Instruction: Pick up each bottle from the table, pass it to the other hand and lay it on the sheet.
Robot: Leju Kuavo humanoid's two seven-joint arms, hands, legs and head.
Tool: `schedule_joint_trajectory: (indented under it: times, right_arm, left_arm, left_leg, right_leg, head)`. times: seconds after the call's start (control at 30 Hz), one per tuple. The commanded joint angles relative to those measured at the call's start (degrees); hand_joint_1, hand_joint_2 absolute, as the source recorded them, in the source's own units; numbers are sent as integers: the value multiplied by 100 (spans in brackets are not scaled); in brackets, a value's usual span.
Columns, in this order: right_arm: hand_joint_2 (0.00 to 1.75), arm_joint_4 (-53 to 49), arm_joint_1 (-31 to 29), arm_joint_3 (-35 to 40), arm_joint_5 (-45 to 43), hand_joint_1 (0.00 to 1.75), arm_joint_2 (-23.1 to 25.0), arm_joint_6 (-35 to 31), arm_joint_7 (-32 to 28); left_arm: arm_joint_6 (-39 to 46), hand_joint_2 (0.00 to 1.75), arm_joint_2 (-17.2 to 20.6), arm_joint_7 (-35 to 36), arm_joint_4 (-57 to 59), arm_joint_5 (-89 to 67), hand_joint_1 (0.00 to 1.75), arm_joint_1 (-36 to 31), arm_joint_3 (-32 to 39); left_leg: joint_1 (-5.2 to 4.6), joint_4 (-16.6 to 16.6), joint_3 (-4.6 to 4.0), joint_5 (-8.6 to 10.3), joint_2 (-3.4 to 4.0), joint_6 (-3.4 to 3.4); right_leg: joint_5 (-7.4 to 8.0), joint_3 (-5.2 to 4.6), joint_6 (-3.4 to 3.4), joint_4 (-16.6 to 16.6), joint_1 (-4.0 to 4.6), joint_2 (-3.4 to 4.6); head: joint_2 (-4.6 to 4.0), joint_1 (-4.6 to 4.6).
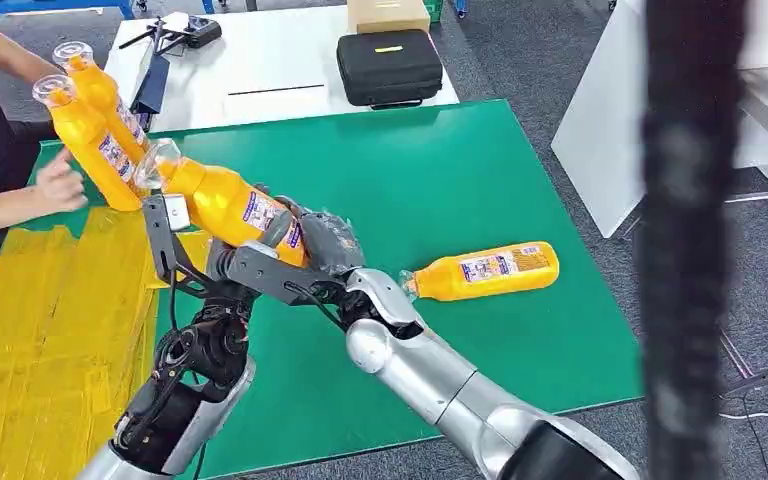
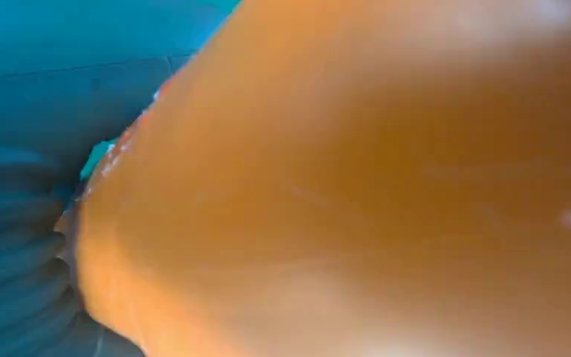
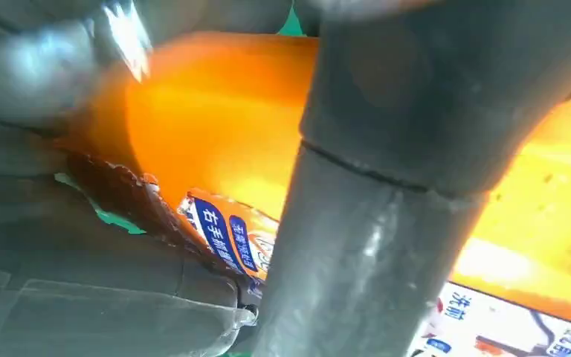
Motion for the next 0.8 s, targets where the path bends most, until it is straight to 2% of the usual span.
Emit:
schedule_joint_trajectory:
  times: [0.03, 0.13, 0.17, 0.2, 0.4, 0.43, 0.47, 0.53, 0.63, 0.7, 0.73, 0.77, 0.8]
  right_arm:
    - [175, 394, -121, 885, -139, 175, 11, 224, 32]
    - [175, 398, -127, 886, -140, 175, -5, 232, 27]
    - [175, 407, -138, 894, -64, 5, -8, 164, 78]
    - [0, 456, -143, 839, -114, 0, -11, 223, 203]
    - [0, 464, -196, 839, 0, 0, -137, 273, 307]
    - [0, 282, 11, 694, 950, 0, -803, 519, 590]
    - [0, 155, 162, 557, 1236, 0, -979, 484, 584]
    - [0, -37, 398, 237, 1476, 0, -1103, 568, 411]
    - [0, -56, 403, 213, 1517, 0, -1061, 600, 418]
    - [0, -438, 586, -26, 1874, 0, -1318, 598, 522]
    - [0, -636, 690, -168, 1929, 0, -1453, 602, 453]
    - [0, -914, 798, -339, 2089, 0, -1639, 549, 381]
    - [0, -1341, 984, -642, 2114, 0, -1852, 460, 277]
  left_arm:
    - [73, 175, -119, 24, -6, 4, 175, -353, -192]
    - [72, 175, -106, 24, -11, 4, 175, -344, -187]
    - [61, 175, -104, 0, -23, 9, 175, -339, -171]
    - [70, 175, -67, -48, -66, 7, 175, -319, -137]
    - [59, 175, 78, -222, -239, -13, 175, -265, -1]
    - [399, 175, 646, -798, -630, -1527, 175, -250, 767]
    - [585, 175, 786, -782, -552, -2268, 175, -249, 958]
    - [94, 175, 675, -779, -493, -2494, 175, -139, 1517]
    - [78, 175, 610, -797, -484, -2538, 175, -117, 1514]
    - [852, 175, 886, -935, -326, -3784, 175, -64, 1701]
    - [905, 175, 985, -1042, -262, -3970, 175, -17, 1881]
    - [1070, 175, 1137, -1019, -139, -4655, 175, 44, 2045]
    - [1073, 175, 1176, -875, 14, -5474, 175, 155, 2388]
  left_leg:
    - [10, 9, 35, -20, -8, -21]
    - [10, 9, 37, -20, -7, -21]
    - [9, 6, 29, -16, -6, -18]
    - [11, 11, 40, -23, -7, -23]
    - [10, 9, 38, -20, -9, -22]
    - [8, 2, 24, -11, -1, -16]
    - [11, 1, 36, -14, -10, -21]
    - [13, -5, 51, -15, -12, -23]
    - [9, 7, 46, -22, -5, -23]
    - [6, 0, 22, -9, 3, -13]
    - [8, 5, 34, -17, 4, -18]
    - [2, -5, 22, -5, -1, -12]
    - [4, -3, 49, -17, 1, -20]
  right_leg:
    - [-23, 40, -3, 5, 11, -21]
    - [-22, 42, -3, 5, 11, -20]
    - [-17, 35, -2, 2, 10, -17]
    - [-24, 46, -3, 6, 12, -21]
    - [-23, 44, -3, 5, 10, -23]
    - [-10, 28, -3, -3, 9, -11]
    - [-17, 43, -4, -2, 11, -23]
    - [-19, 59, -4, -10, 14, -26]
    - [-22, 50, -3, 4, 10, -18]
    - [-8, 24, -1, -2, 5, -8]
    - [-16, 37, -2, 2, 8, -11]
    - [-7, 23, -1, -3, 1, -13]
    - [-19, 50, -3, -1, 4, -15]
  head:
    - [0, 0]
    - [0, 2]
    - [0, 0]
    - [0, 2]
    - [0, 0]
    - [0, 2]
    - [0, -2]
    - [0, -2]
    - [0, 2]
    - [0, 2]
    - [0, 2]
    - [0, 2]
    - [0, 4]
